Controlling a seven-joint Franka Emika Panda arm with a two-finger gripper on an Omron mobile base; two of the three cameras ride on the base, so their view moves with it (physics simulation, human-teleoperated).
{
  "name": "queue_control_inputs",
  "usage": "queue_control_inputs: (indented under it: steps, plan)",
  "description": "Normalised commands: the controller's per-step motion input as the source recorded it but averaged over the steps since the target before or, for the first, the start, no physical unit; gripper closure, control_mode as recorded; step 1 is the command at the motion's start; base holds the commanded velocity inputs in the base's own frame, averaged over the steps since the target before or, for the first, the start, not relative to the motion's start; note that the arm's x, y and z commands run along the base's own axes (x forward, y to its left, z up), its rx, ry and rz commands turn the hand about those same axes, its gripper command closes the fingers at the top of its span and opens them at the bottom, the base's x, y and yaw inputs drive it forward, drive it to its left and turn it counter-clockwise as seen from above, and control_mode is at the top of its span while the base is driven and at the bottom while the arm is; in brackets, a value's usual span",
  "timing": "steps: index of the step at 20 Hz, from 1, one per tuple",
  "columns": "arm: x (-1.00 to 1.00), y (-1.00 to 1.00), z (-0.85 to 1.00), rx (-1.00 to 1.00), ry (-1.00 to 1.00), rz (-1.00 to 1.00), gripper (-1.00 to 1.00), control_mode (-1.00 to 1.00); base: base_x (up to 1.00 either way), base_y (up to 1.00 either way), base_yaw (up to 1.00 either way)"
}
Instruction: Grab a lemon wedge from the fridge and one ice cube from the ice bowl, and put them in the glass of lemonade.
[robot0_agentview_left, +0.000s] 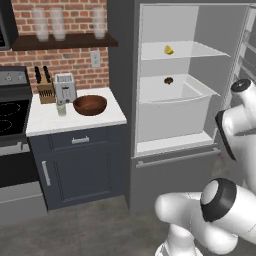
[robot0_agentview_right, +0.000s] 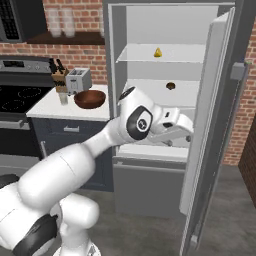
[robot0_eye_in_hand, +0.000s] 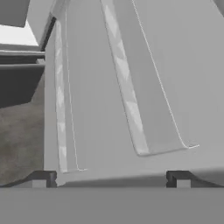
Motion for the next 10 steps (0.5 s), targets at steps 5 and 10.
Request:
queue_control_inputs:
  steps: [5, 10]
  plan:
    - [-0.11, -1.0, -0.34, 0.0, 0.01, -0.15, -1.0, -1.0, 0.0, 0.0, 0.0]
    - [-0.43, -0.03, 0.3, -0.02, -0.18, 0.03, -1.0, -1.0, 0.0, 0.0, 0.0]
